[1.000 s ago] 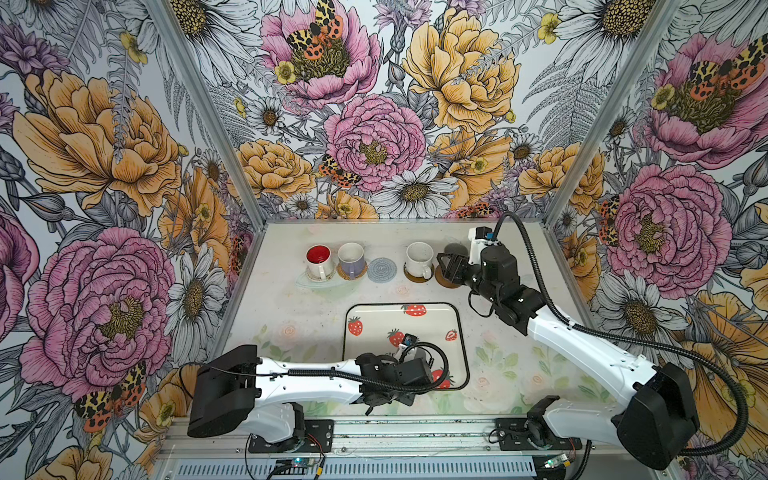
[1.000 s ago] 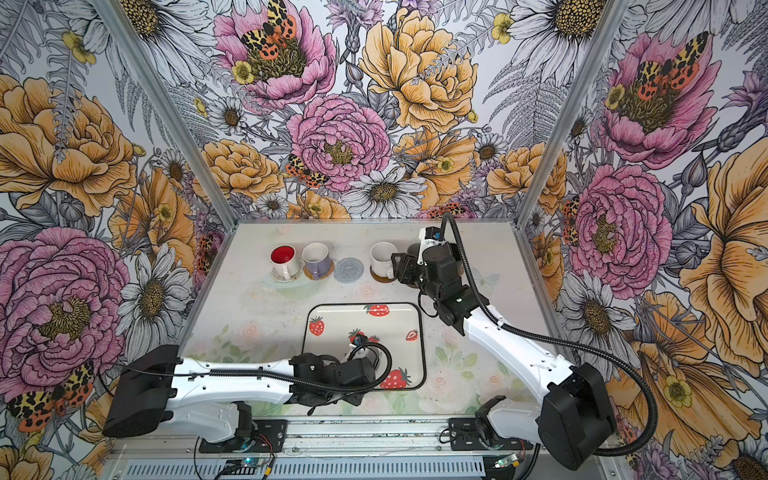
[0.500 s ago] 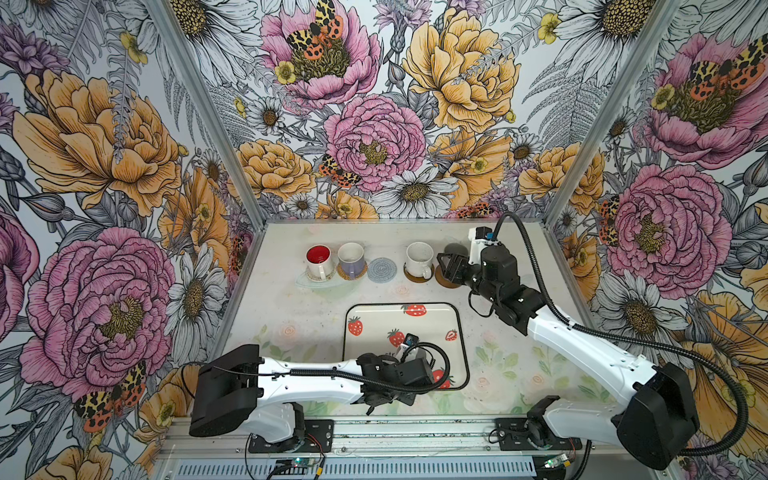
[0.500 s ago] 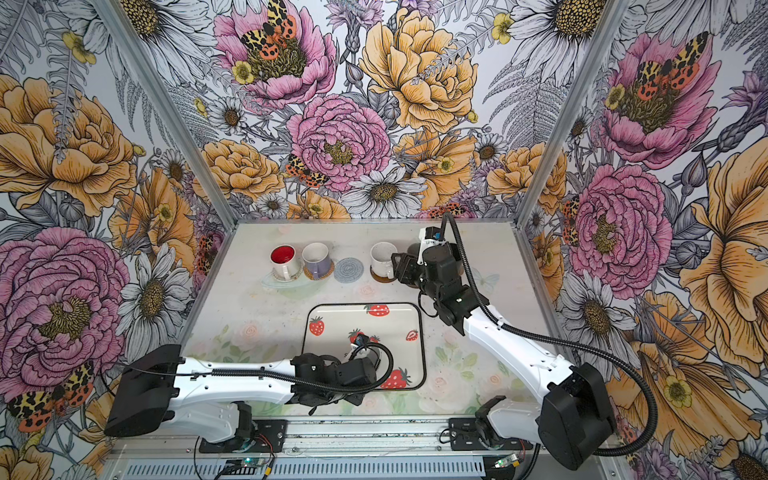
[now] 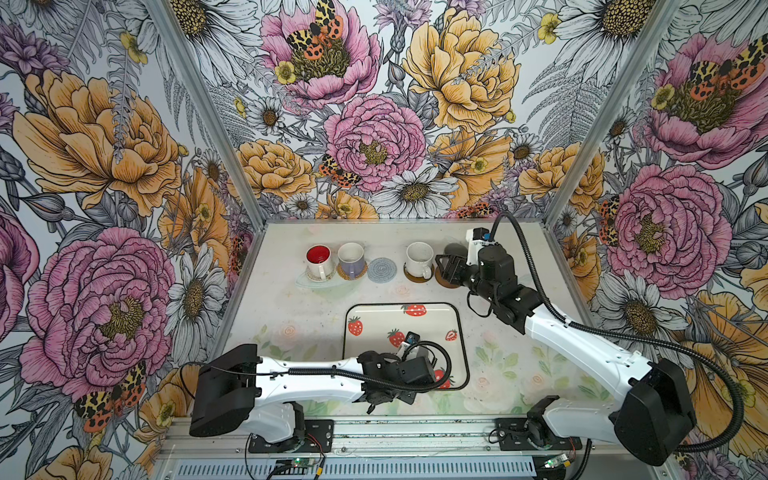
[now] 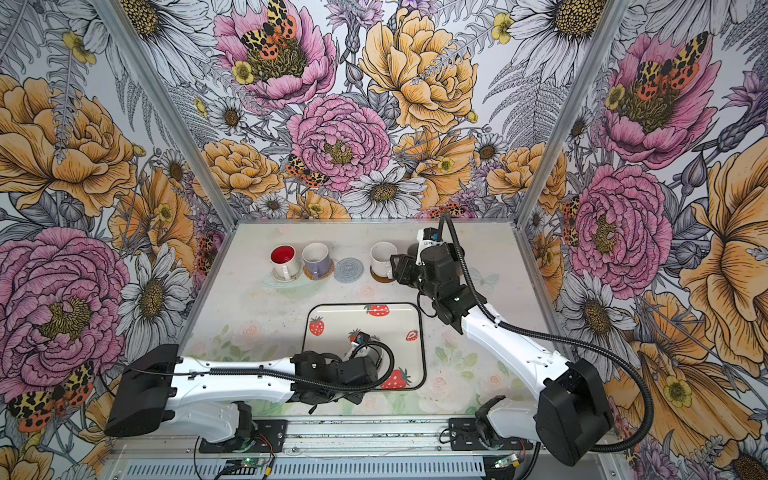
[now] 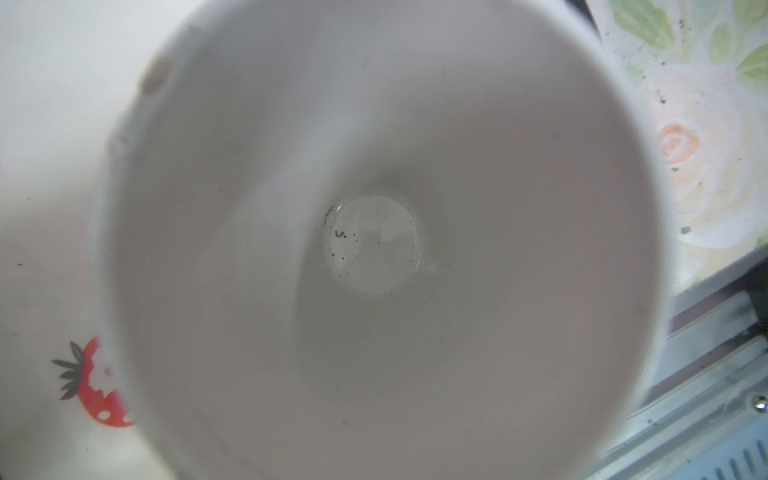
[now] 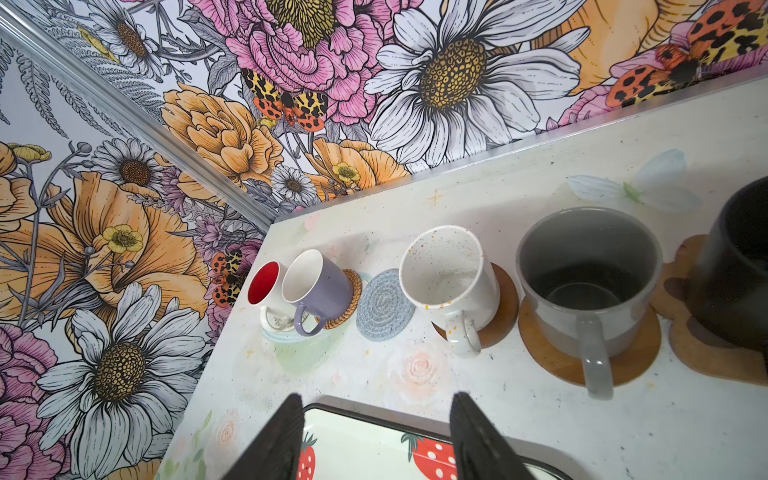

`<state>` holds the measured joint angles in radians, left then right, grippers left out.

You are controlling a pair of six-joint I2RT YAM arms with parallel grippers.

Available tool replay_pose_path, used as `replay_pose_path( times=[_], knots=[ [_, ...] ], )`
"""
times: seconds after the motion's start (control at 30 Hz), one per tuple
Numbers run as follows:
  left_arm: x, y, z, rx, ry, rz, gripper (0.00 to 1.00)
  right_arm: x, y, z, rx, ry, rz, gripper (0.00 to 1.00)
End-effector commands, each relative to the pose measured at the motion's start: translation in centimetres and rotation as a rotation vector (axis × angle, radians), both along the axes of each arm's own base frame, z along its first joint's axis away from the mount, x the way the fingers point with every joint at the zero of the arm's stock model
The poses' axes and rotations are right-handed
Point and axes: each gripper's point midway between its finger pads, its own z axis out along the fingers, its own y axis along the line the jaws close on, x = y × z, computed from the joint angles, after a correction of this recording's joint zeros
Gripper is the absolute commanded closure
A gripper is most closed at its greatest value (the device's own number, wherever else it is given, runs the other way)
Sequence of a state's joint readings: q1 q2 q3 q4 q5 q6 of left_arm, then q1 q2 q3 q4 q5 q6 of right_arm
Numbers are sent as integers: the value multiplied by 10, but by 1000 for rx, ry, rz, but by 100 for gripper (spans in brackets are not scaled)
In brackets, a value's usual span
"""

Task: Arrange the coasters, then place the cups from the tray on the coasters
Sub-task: 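Lower the left gripper onto the blue-handled white mug rim, then lift the blue floral mug with the left gripper and carry it toward the coaster row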

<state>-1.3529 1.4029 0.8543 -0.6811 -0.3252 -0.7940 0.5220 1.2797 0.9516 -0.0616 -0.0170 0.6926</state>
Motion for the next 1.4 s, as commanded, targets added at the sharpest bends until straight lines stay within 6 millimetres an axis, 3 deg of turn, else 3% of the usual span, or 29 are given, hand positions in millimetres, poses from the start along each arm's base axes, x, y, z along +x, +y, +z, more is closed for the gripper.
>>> replay_pose_path(
  times=[0.0,0.4,0.63,1.03,1.37],
  knots=[
    [8,-9,20,-33,-65,11,100,5,1,11,25,-25,-1,41],
    [25,-1,40,-64,-129,55,100,5,2,10,24,-23,2,41],
    [57,16,46,-55,-140,121,100,10,4,5,18,-12,8,41],
    [136,52,68,-22,-192,270,100,18,10,0,25,-8,39,41],
    [205,50,80,-48,-211,338,100,33,13,-20,33,40,56,41]
  ],
)
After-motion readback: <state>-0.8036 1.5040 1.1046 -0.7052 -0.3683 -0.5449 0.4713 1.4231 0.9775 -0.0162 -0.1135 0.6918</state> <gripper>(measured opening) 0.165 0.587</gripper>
